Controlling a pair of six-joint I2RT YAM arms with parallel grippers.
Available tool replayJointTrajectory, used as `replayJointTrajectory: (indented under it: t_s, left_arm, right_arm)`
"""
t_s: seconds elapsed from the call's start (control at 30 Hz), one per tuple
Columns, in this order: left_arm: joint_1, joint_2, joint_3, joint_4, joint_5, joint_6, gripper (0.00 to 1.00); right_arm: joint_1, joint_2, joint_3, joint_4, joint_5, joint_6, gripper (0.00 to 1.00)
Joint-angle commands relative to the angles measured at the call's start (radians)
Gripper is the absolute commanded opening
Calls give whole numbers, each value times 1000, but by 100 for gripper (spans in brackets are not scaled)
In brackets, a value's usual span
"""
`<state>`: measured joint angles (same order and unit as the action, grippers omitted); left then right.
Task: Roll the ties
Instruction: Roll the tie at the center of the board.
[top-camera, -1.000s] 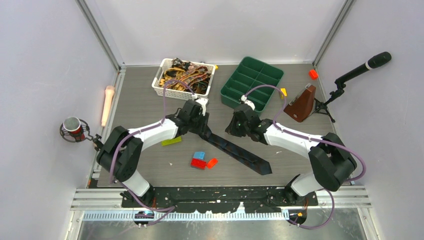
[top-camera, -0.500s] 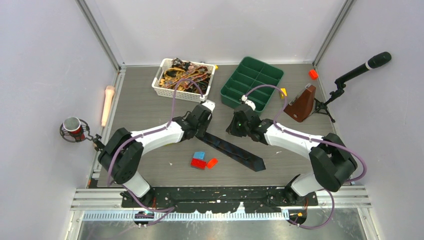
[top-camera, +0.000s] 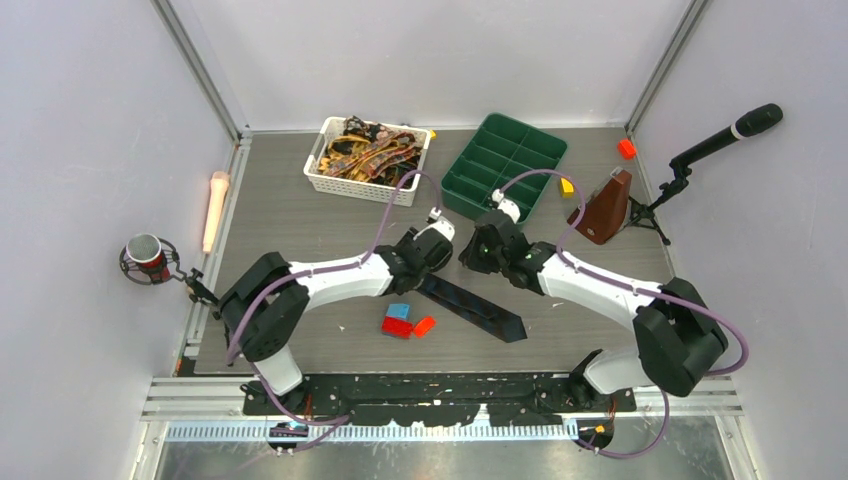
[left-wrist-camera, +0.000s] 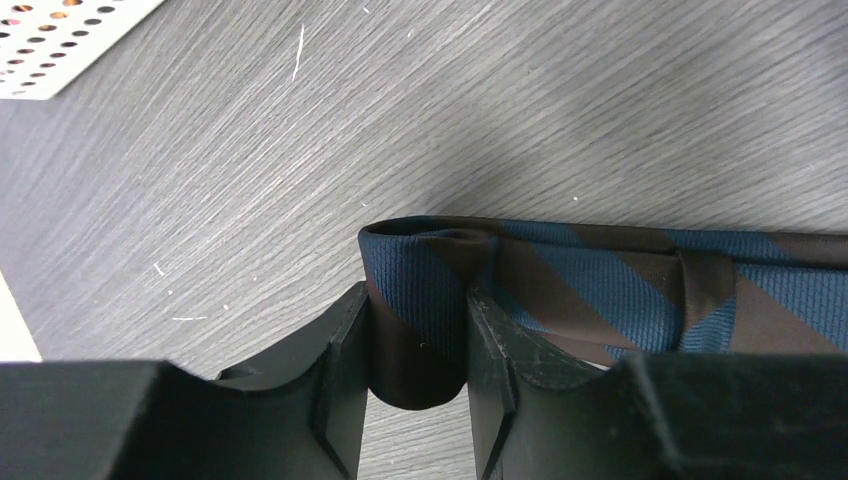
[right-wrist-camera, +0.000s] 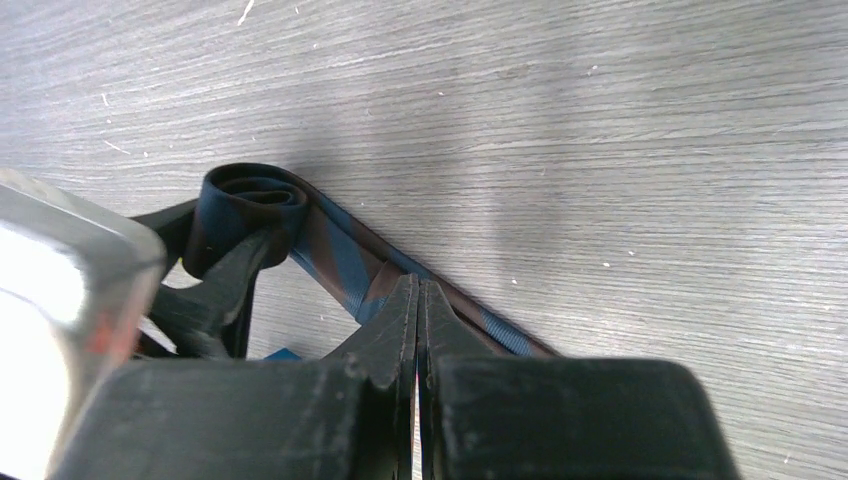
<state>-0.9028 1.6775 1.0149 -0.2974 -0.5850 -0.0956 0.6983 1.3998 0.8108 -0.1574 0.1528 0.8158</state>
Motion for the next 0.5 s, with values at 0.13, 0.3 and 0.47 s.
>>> replayJointTrajectory:
  t_s: [0.13, 0.3, 0.47]
  left_arm:
    - [-67, 44, 50, -29, -114, 17, 42]
    - [-92, 57, 66, -48, -108, 7, 54]
    - [-114, 62, 82, -74, -89, -11, 61]
  right_arm:
    - [2, -74, -19, 25, 75, 11, 0]
    - [3, -78, -24, 25, 77, 13, 0]
    - [3, -81, -28, 25, 80, 15, 0]
